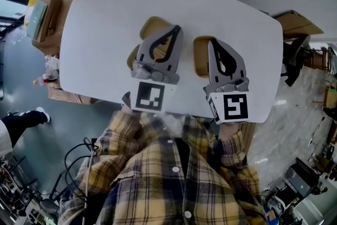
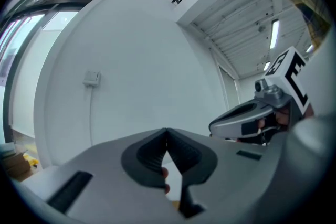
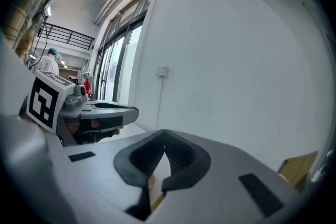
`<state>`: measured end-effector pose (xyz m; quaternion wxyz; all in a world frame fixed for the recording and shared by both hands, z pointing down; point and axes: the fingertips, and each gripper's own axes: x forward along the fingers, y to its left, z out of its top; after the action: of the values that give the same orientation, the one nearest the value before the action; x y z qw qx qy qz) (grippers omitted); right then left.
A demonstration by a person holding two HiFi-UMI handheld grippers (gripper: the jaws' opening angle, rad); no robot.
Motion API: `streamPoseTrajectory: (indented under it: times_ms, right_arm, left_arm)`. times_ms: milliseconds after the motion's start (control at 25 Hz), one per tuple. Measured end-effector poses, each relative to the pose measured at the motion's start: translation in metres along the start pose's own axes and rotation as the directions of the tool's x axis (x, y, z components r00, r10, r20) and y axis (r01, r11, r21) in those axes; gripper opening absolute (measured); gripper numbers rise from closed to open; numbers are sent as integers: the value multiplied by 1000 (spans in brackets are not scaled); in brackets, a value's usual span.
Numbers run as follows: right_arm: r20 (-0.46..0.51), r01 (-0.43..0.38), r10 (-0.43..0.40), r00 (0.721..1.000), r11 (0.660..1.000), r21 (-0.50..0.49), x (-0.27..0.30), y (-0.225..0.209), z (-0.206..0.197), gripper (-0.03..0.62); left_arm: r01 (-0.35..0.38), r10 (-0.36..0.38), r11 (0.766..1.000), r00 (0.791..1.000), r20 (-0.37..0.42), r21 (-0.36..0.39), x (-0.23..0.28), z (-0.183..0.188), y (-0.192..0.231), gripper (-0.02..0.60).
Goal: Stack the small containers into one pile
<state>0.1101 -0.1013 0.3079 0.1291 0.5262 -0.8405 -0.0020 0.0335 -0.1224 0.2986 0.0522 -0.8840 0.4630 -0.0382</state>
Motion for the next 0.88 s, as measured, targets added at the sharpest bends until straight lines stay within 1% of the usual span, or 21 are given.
streamPoseTrajectory:
  times_ms: [80, 200, 280, 360, 440, 520, 560, 760, 840, 880]
  right_arm:
    - [-15, -14, 14, 1000, 1000, 8, 1, 2, -9, 14]
    - [-31, -34, 34, 999, 999, 18, 3, 7, -18, 14]
    - [-43, -53, 54, 998, 998, 23, 5, 14, -25, 14]
    - [-54, -76, 77, 996, 997, 29, 7, 23, -30, 14]
    - [-62, -99, 101, 993, 994, 36, 9, 33, -34, 14]
    - [-66, -120, 123, 990, 992, 43, 11, 42, -37, 14]
    - [-67, -130, 133, 989, 991, 45, 12, 47, -38, 14]
    - [-75, -161, 164, 984, 986, 45, 15, 62, -41, 14]
    - [-81, -169, 173, 982, 984, 48, 15, 67, -43, 14]
    - [-84, -174, 178, 980, 983, 52, 16, 70, -43, 14]
  left_arm:
    - [-18, 17, 999, 999, -33, -31, -2, -17, 1, 17]
    - [-50, 44, 997, 994, -99, -53, -6, -42, 7, 17]
    - [-60, 51, 997, 987, -150, -58, -11, -60, 12, 18]
    - [-54, 44, 998, 976, -215, -41, -17, -81, 17, 18]
    - [-37, 30, 999, 961, -275, -23, -22, -101, 22, 30]
    - [-30, 16, 999, 944, -331, -37, -30, -120, 27, 121]
    - [-35, 17, 998, 935, -354, -46, -35, -128, 31, 140]
    - [-74, 40, 996, 887, -461, -55, -61, -168, 54, 188]
    - [-79, 37, 995, 867, -497, -64, -72, -184, 64, 202]
    - [-72, 25, 995, 854, -520, -70, -77, -193, 69, 207]
